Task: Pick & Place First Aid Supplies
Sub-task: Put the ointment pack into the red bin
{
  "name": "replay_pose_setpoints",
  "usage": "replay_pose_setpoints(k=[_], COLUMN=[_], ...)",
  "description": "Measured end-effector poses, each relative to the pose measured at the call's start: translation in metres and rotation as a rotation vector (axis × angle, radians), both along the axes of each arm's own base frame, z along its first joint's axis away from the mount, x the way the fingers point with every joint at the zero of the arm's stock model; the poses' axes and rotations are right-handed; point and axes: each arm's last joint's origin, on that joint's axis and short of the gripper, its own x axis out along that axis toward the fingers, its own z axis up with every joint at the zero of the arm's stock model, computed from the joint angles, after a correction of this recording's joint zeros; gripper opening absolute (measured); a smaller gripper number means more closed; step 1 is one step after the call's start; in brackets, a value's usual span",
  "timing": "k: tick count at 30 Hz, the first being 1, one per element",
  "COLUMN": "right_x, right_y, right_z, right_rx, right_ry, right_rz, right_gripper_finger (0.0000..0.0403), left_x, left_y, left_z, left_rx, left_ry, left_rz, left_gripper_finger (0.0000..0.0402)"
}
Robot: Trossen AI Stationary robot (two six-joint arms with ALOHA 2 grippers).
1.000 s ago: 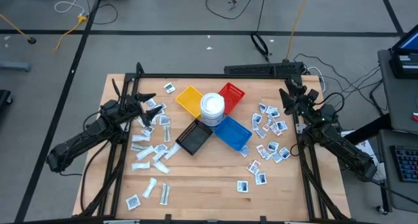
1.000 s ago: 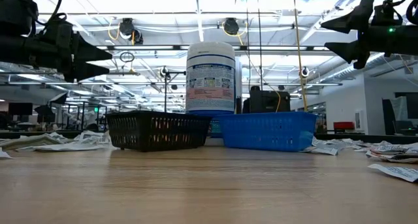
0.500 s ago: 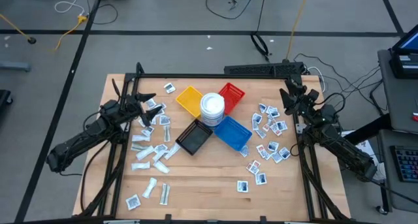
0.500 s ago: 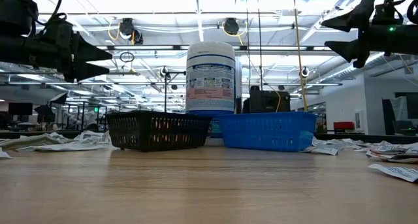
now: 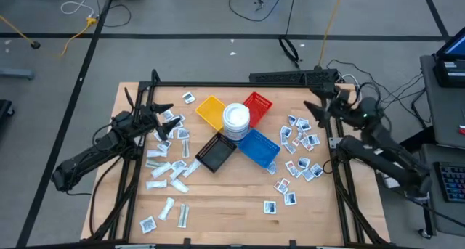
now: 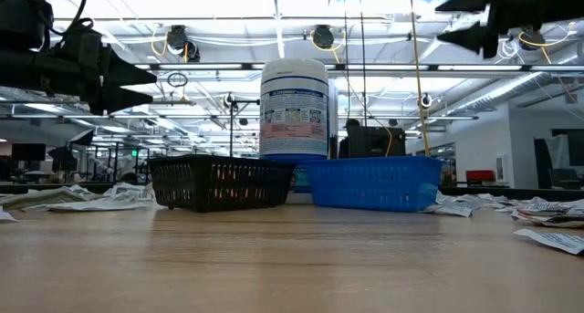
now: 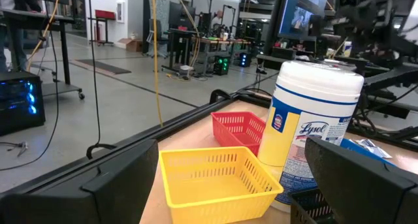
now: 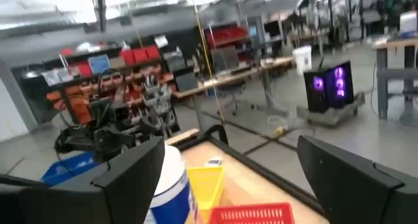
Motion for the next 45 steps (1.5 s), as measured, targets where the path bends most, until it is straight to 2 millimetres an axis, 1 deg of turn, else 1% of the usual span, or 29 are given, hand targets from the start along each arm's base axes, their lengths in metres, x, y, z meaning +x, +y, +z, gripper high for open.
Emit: replay_pose_setpoints(k=[2, 4, 7, 11, 16, 20, 29, 32, 36, 42, 45], right_x=[0.003, 0.006, 0.009, 0.012, 0.019, 0.027, 0.040, 0.042, 0.044, 0.046, 0.052], right_y=[-0.003, -0.005, -0.008, -0.011, -0.018, -0.025, -0.036, -0.038, -0.037, -0.039, -0.040], right_z=[0.016, 0.026, 0.045, 0.062, 0.070, 0.064, 0.030, 0.025, 0.023, 0.021, 0.018], right_rx=[0.040, 0.098, 0.153, 0.232, 0.371, 0.532, 0.919, 0.977, 1.037, 1.045, 1.042], right_ry=[0.052, 0.122, 0.181, 0.256, 0.373, 0.488, 0.753, 0.796, 0.799, 0.811, 0.844], right_rz=[-0.001, -0.001, -0.005, -0.004, -0.010, -0.024, -0.094, -0.093, -0.039, -0.013, 0.006], right_gripper_finger=[0.0346, 0.0346, 0.0346, 0.0346, 0.0346, 0.0346, 0.0346, 0.0346, 0.0346, 0.0346, 0.0346], left_x=[0.000, 0.000, 0.000, 0.000, 0.000, 0.000, 0.000, 0.000, 0.000, 0.000, 0.000], left_y=[0.000, 0.000, 0.000, 0.000, 0.000, 0.000, 0.000, 0.000, 0.000, 0.000, 0.000], left_z=[0.000, 0.000, 0.000, 0.000, 0.000, 0.000, 0.000, 0.000, 0.000, 0.000, 0.000], left_rx=[0.000, 0.000, 0.000, 0.000, 0.000, 0.000, 0.000, 0.000, 0.000, 0.000, 0.000], left_ry=[0.000, 0.000, 0.000, 0.000, -0.001, 0.000, 0.000, 0.000, 0.000, -0.001, 0.000], left_rz=[0.000, 0.000, -0.001, 0.000, 0.000, 0.000, 0.000, 0.000, 0.000, 0.000, 0.000], left_gripper_finger=[0.0392, 0.0392, 0.0392, 0.0392, 0.0392, 0.0392, 0.0392, 0.0392, 0.0392, 0.0392, 0.0392])
